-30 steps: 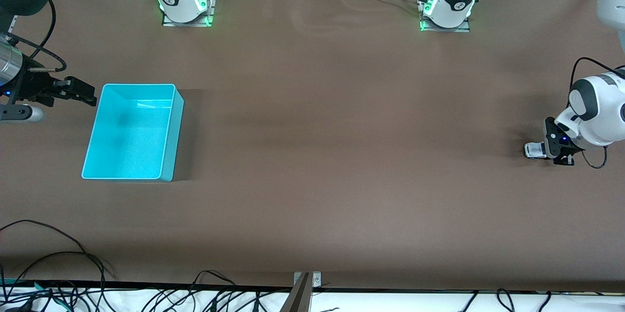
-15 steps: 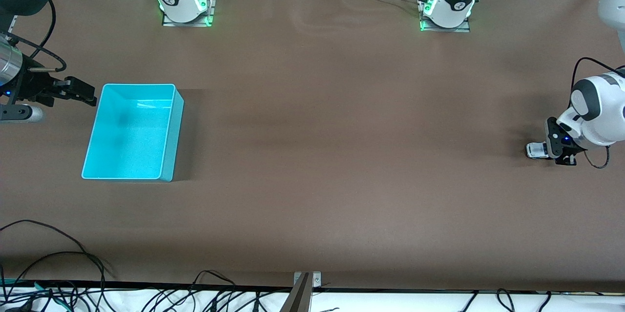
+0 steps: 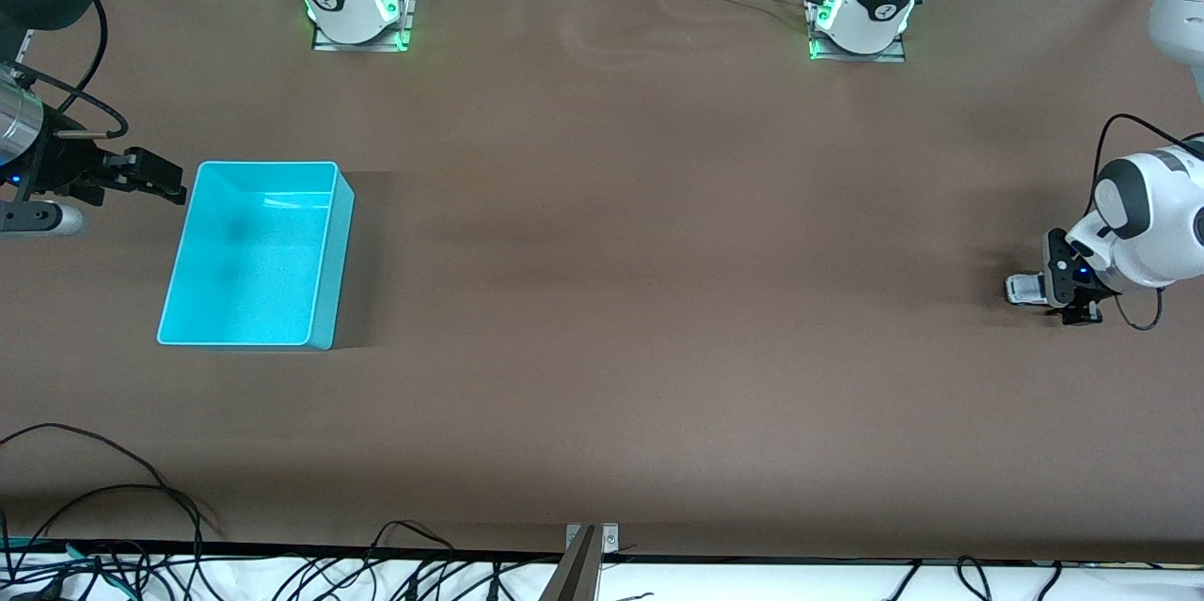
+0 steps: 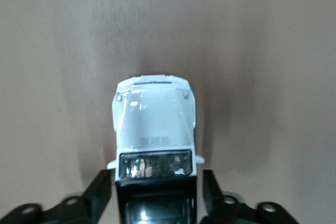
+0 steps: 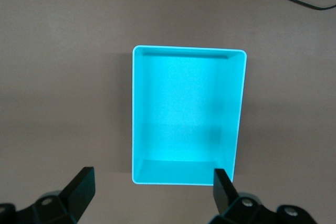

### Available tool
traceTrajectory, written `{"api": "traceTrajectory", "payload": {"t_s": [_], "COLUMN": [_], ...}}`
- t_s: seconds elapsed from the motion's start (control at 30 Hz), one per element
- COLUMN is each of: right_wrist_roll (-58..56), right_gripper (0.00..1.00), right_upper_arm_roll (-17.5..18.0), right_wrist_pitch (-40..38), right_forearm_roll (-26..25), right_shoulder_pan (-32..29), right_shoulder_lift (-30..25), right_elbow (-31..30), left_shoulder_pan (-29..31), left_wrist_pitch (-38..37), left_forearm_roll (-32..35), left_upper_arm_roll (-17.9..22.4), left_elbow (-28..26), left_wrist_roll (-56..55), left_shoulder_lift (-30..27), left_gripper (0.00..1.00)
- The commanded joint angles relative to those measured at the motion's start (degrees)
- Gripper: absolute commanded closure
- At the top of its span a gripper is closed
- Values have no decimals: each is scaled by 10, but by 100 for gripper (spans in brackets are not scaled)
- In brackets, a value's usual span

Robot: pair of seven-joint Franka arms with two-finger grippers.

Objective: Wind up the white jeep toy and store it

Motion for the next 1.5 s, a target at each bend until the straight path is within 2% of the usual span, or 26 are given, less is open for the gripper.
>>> {"api": "traceTrajectory", "payload": {"t_s": [0.0, 0.2, 0.4, 0.6, 0.83, 1.07, 1.2, 1.47], "right_wrist_roll": [-2, -2, -2, -2, -1, -2, -2, -2], "right_gripper": [0, 0, 0, 0, 0, 0, 0, 0], "right_upper_arm_roll": [1, 1, 1, 1, 1, 0, 0, 0], "right_wrist_pitch": [3, 4, 4, 4, 4, 7, 12, 7], "right_forearm_roll": [11, 11, 10, 10, 10, 10, 10, 10], "right_shoulder_pan": [-2, -2, -2, -1, -1, -2, -2, -3], "right_shoulder_lift": [-6, -5, -6, -6, -6, -6, -11, -14], "right_elbow": [-5, -5, -5, -5, -5, -4, -5, -5], "left_shoulder_pan": [8, 8, 8, 3, -14, -69, -85, -105], "left_wrist_pitch": [-71, -138, -231, -294, -378, -458, -495, -506], "left_forearm_roll": [-12, -28, -70, -71, -65, -66, -77, -78], "left_upper_arm_roll": [-14, -14, -13, -14, -29, -30, -40, -88], "left_elbow": [51, 59, 95, 139, 194, 250, 260, 261], "left_wrist_roll": [7, 6, 1, -43, -146, -264, -334, -458], "left_shoulder_lift": [3, -14, -35, -38, -46, -55, -62, -79], "left_gripper": [0, 0, 0, 0, 0, 0, 0, 0]}}
